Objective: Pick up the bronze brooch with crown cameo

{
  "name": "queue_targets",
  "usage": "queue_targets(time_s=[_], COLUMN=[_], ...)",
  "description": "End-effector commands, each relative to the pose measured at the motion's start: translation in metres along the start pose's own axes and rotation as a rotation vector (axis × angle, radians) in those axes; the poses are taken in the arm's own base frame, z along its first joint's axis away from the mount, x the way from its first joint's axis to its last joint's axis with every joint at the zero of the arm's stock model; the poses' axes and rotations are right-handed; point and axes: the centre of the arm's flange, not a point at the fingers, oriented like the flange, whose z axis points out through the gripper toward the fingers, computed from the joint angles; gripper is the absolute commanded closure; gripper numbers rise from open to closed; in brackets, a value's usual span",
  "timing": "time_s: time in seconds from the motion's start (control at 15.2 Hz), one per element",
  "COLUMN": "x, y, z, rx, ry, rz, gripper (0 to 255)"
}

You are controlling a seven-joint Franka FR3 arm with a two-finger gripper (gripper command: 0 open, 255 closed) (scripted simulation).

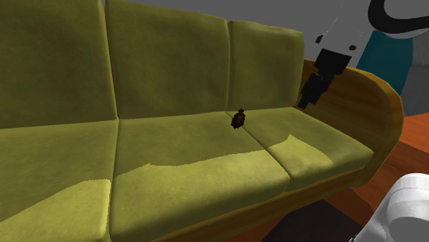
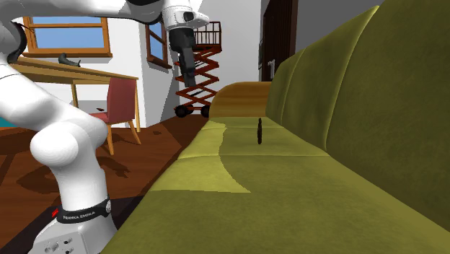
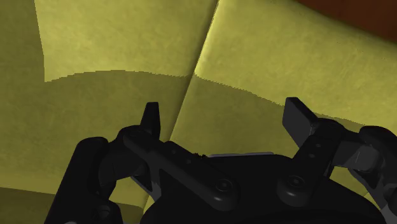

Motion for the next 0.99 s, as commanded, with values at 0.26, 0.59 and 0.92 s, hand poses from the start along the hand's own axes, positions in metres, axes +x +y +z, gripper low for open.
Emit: queue_targets(time_s=[0.26, 0.59, 0.92], x=[0.057, 0.126, 0.192], y=[0.001, 0.005, 0.012], z=[0.021, 0.052, 0.088], rx=[0.015, 0.034, 0.053], ry=[-0.054, -0.121, -0.189], rz=[0.036, 0.080, 0.124], gripper=[0, 0, 0])
